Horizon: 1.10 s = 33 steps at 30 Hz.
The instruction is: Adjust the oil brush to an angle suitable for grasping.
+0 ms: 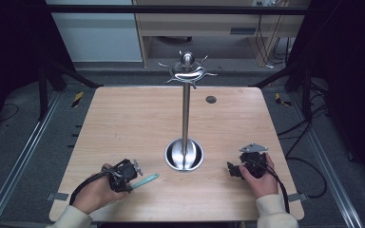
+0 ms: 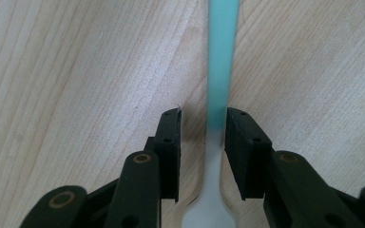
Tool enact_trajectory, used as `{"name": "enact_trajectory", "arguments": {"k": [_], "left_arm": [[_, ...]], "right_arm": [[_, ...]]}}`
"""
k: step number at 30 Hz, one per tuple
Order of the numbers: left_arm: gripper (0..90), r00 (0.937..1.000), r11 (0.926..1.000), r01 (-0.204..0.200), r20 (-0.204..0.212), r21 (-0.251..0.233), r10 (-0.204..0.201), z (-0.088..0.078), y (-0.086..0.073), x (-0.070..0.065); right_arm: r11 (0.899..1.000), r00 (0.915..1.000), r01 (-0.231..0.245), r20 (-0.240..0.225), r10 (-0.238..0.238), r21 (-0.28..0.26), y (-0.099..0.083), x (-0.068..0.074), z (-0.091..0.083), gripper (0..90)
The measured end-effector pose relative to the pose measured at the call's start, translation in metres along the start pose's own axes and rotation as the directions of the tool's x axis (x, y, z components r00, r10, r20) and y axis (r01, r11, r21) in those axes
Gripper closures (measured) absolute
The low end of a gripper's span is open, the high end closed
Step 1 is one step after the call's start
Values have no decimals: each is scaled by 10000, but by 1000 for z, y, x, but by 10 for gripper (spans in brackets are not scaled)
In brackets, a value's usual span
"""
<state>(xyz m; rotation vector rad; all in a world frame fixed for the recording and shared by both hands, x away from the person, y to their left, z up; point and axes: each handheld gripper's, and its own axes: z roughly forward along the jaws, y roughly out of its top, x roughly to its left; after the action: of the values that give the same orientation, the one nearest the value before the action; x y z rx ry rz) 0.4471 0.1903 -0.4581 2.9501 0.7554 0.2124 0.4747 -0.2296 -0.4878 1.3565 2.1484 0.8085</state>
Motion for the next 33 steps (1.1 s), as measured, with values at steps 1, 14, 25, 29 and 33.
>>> {"name": "enact_trajectory", "arguments": {"k": [1,14,25,29,33], "left_arm": [[683,10000,10000,22,25,-26,-22,1,0,0],[743,9993,9999,-17,380,146,11,3,0,1],[811,9981,9999,-40,611,129,32,4,0,2],[813,9983,10000,-27,588,57,24,4,-1,2],[816,9987,9996,108,510,-277,-94,-1,-3,1]], "right_arm": [[10000,10000,23,8,-23,-11,0,0,0,81],[10000,10000,4,-14,-4,-6,0,0,0,82],[10000,10000,39,1,-39,4,0,0,0,83],[10000,10000,24,-10,-24,-2,0,0,0,82],[10000,10000,55,15,-55,6,0,0,1,82]]}}
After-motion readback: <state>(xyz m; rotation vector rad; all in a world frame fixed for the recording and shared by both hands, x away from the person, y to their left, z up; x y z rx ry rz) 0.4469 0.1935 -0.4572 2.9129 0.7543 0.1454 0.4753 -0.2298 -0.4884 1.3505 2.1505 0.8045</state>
